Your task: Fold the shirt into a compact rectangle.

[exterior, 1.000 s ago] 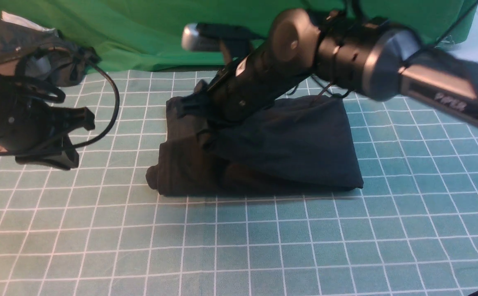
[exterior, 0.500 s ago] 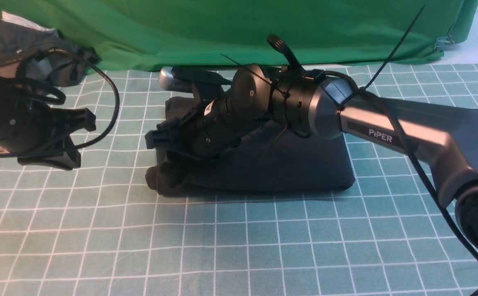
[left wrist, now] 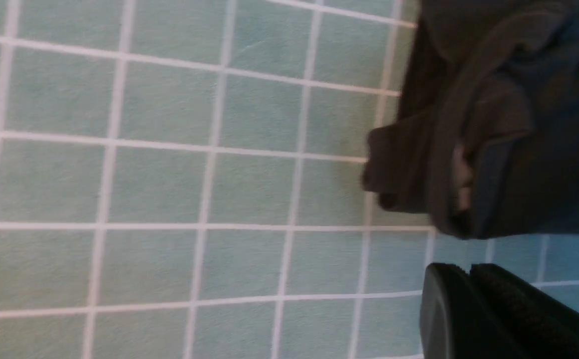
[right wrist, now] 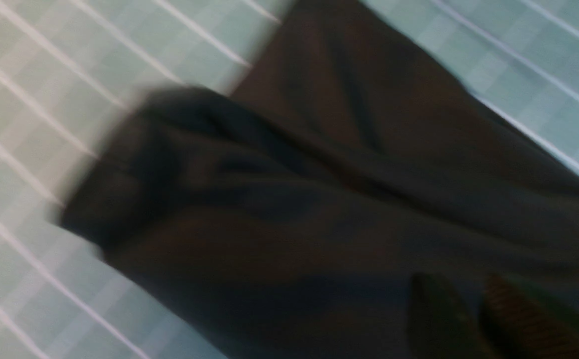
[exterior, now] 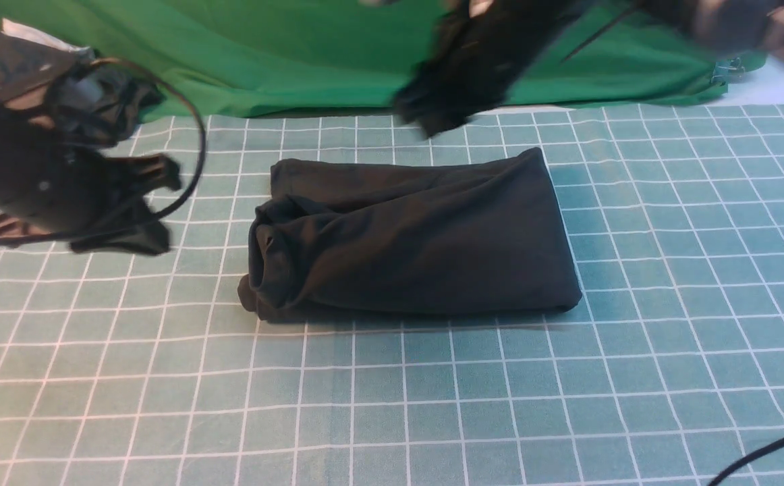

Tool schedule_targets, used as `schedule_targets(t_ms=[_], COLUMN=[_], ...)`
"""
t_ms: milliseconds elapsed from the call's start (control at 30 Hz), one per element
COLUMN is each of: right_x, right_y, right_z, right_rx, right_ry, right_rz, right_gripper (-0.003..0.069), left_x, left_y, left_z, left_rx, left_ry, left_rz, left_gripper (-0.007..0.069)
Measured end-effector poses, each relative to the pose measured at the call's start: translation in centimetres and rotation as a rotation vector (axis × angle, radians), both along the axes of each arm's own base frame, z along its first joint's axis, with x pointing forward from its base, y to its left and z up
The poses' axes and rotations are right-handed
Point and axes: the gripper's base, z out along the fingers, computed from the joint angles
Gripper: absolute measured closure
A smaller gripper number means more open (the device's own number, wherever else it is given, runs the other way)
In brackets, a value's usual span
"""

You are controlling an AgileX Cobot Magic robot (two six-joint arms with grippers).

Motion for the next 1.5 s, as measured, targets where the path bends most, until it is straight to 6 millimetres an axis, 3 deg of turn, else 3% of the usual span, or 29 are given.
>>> schedule_targets(t_ms=[33, 200, 267, 367, 467, 667, 767, 900, 1067, 1200, 1333, 1500], right_x=[0.4, 1.6, 1.6, 1.0, 0.4, 0.3, 0.3, 0.4, 0.4, 0.4, 0.3, 0.3], right_y=[-2.0, -8.1, -8.9, -10.3, -10.5, -10.3, -10.1, -9.8, -9.6, -9.6, -9.6, -9.6], right_z=[0.3, 0.6, 0.4, -0.5, -1.5, -2.1, -2.1, -2.0, -1.9, -1.9, -1.9, -2.0], right_rx=[-0.041, -0.085, -0.095, -0.128, -0.15, -0.137, -0.115, -0.086, -0.061, -0.057, -0.056, -0.056], right_ry=[0.029, 0.073, 0.085, 0.12, 0.154, 0.165, 0.163, 0.156, 0.157, 0.158, 0.159, 0.164], right_rz=[-0.026, -0.142, -0.153, -0.144, -0.123, -0.107, -0.103, -0.097, -0.094, -0.092, -0.092, -0.092], right_gripper=[0.0611, 0.0637, 0.0637, 0.0637, 0.0637, 0.0637, 0.0637, 0.0638, 0.0638, 0.0638, 0.0641, 0.0639], left_x=[0.2, 1.1, 1.8, 4.4, 6.4, 8.3, 8.8, 9.8, 10.9, 11.3, 11.3, 10.6], left_y=[-1.5, -6.6, -7.6, -8.9, -9.0, -8.3, -7.9, -7.0, -6.2, -5.0, -3.5, -2.7], left_z=[0.2, -0.1, -0.4, -1.4, -1.7, -2.5, -3.3, -5.7, -7.7, -8.3, -8.1, -5.5], left_rx=[-0.037, -0.077, -0.083, -0.094, -0.043, 0.123, 0.184, 0.227, 0.243, 0.264, 0.273, 0.263], left_ry=[-0.032, -0.085, -0.083, -0.052, -0.054, -0.046, -0.032, 0.012, 0.014, 0.022, 0.048, 0.045], left_rz=[-0.028, -0.138, -0.152, -0.139, -0.148, -0.211, -0.215, -0.202, -0.178, -0.138, -0.104, -0.104], left_gripper=[0.0617, 0.0617, 0.0617, 0.0617, 0.0617, 0.0582, 0.0534, 0.04, 0.0314, 0.0319, 0.0372, 0.0479])
